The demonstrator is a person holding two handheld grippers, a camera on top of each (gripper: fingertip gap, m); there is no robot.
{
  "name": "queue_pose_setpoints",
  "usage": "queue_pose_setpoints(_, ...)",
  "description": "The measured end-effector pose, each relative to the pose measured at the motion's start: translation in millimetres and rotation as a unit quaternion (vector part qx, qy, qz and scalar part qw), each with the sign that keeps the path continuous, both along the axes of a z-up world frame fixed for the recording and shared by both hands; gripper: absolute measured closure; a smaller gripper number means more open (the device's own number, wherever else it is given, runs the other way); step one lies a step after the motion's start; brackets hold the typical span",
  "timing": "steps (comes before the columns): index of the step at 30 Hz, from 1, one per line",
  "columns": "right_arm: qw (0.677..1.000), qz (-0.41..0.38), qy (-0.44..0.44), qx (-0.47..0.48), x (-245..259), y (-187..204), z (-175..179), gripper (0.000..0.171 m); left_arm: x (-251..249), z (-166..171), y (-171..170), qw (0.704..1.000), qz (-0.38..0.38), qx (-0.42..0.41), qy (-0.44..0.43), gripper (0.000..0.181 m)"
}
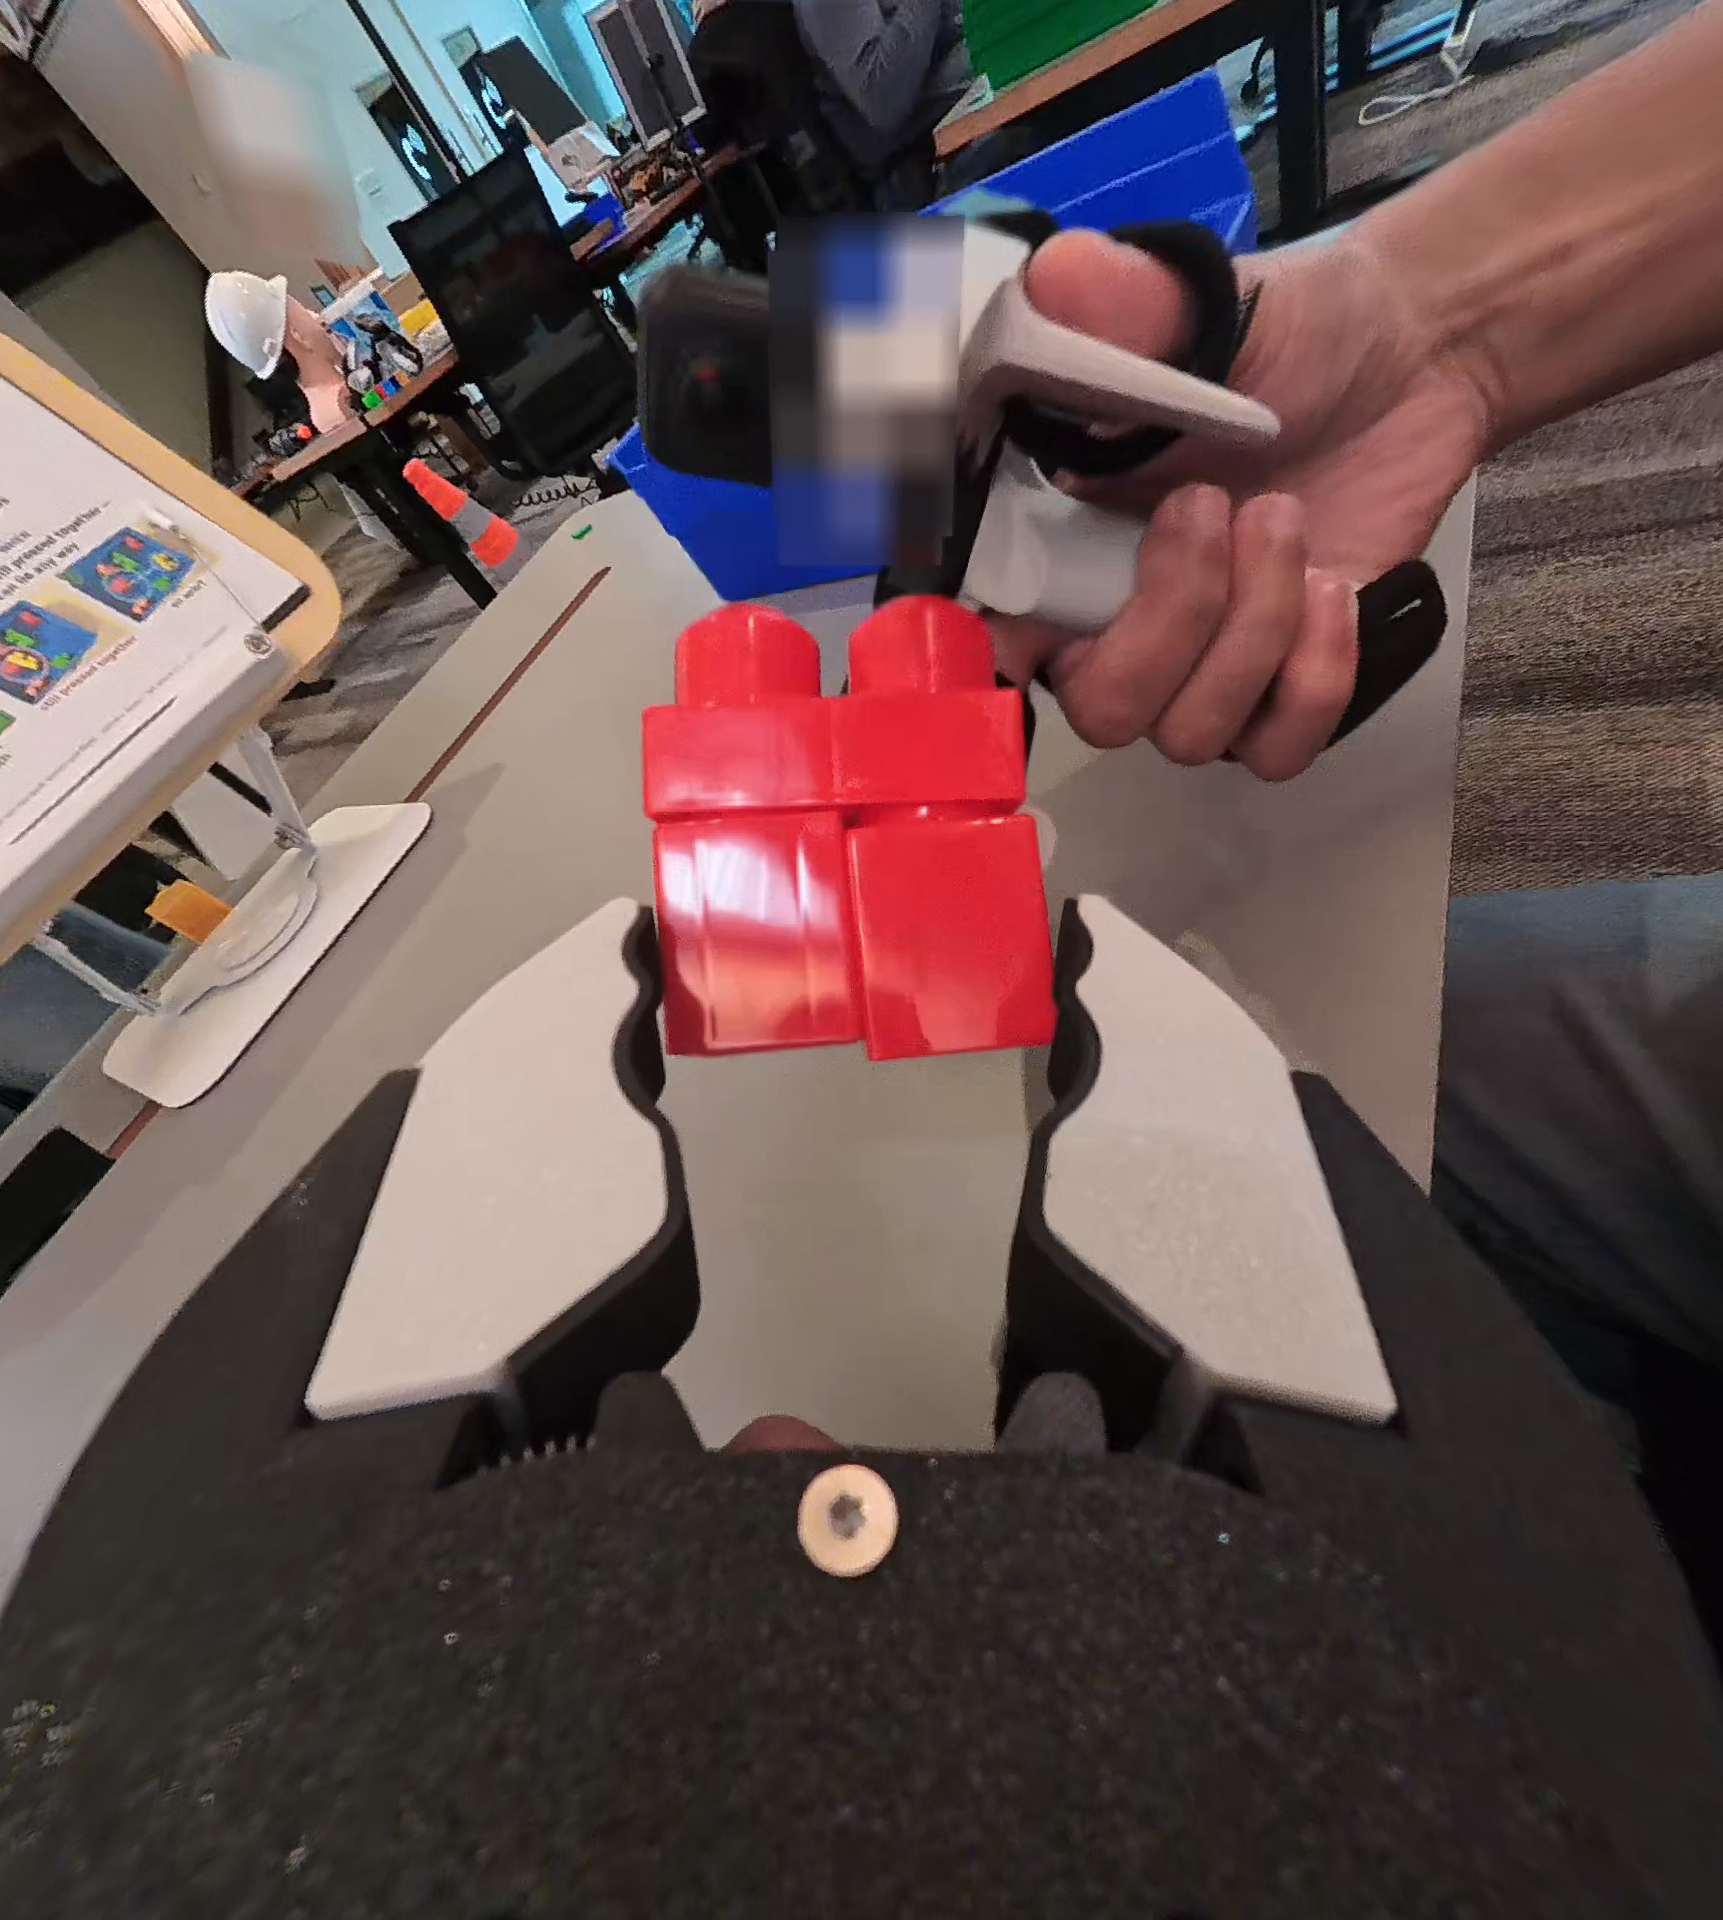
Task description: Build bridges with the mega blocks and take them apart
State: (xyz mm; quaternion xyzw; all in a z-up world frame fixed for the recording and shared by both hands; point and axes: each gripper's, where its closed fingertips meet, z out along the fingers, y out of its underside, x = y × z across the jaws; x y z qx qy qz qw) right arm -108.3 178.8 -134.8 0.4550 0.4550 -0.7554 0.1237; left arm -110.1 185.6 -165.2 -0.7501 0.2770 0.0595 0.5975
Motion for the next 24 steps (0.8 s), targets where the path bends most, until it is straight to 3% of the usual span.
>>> queue_pose_setpoints(3, 1.0, 0.001, 0.005, 0.0, 3, 6, 4, 0.086, -2, -2, 1, 1.0, 0.003, -0.002, -0.006, 0.109)
queue_pose_setpoints(6, 1.0, 0.01, 0.021, -0.018, 8, 12, 10, 0.109, -10, -10, 3, 1.0, 0.015, -0.017, -0.004, 0.11)
queue_pose_setpoints(9, 1.0, -0.01, 0.011, 0.008, 1, 13, 1, 0.107, -12, -13, 4, 1.0, 0.018, -0.011, -0.006, 0.11)
queue_pose_setpoints(15, 0.997, -0.022, -0.037, 0.061, -10, 5, -26, 0.088, -8, -16, 5, 1.0, 0.011, -0.007, 0.01, 0.112)
queue_pose_setpoints(24, 0.997, 0.002, -0.003, 0.078, 1, 6, -14, 0.128, -23, -35, 7, 0.998, 0.035, -0.051, -0.006, 0.113)
